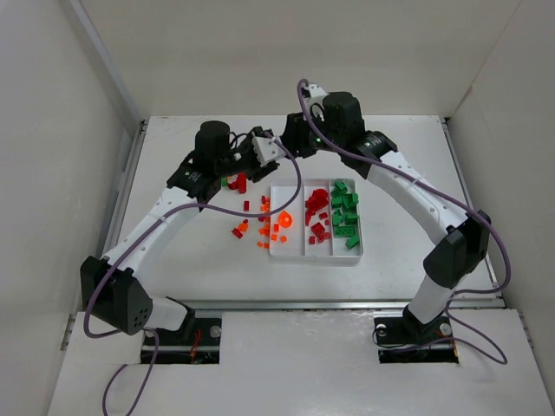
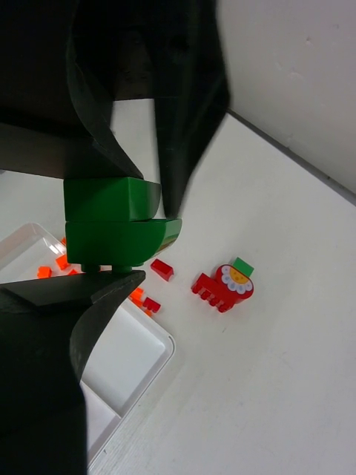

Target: Sort the legos into containers by color

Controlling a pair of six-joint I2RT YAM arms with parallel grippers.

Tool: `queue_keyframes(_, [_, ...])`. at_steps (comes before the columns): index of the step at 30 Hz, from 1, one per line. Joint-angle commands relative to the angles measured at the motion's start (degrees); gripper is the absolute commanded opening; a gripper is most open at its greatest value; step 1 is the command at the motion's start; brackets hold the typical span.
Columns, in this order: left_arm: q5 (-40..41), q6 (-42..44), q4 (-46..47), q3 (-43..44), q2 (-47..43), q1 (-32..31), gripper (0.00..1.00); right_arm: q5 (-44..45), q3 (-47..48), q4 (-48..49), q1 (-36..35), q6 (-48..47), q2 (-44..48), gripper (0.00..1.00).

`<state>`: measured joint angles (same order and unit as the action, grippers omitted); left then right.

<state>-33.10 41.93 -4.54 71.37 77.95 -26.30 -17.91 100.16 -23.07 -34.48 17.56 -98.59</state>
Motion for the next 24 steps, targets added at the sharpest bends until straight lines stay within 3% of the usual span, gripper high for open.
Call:
queue_keyframes(1, [-0.9,-3.2,3.1,1.8,-0.1,-0.4,0.53,-1.2,0.6,3.6,-0.6,-0.3,3.3,0.00])
queue_keyframes(4, [-0.4,-3.2,3.7,1.8,-0.1,-0.4,0.54,-1.8,0.6,3.6,-0.6,-0.3,3.3,0.00])
queue_keyframes(7, [0.3,-3.2,3.7,1.8,0.4,-0.4,0.45,-2.3,0.0,4.2,-0.6,-0.3,3.3,0.00])
queue_keyframes(12, [1.4,-3.2,4.3,1.8,0.4,-0.4,0.13,-2.3,-0.1,4.2,-0.6,-0.3,3.3,0.00])
queue_keyframes(13, [1.4,-3.2,4.3,1.8,0.4,-0.4,0.00,-2.8,-0.1,4.2,-0.6,-0.3,2.8,0.00])
queue_keyframes(14, [1.9,-3.2,4.3,1.8,0.4,-0.4,0.00,-2.8,-0.1,4.2,-0.6,-0.3,2.8,0.00])
queue_keyframes(18, [0.5,-3.9,4.1,1.3,-0.1,-0.4,0.00,-7.5,-1.8,6.0,0.0,-2.6,2.8,0.45])
queue_keyframes(22, [-4.6,-3.9,2.8,1.3,-0.1,2.0,0.00,-8.1,-4.6,8.4,1.3,-6.1,4.8,0.78])
queue_keyframes(24, [-5.9,-3.9,1.3,1.3,-0.1,2.7,0.00,-8.1,-5.1,8.4,3.0,-8.1,5.5,0.86])
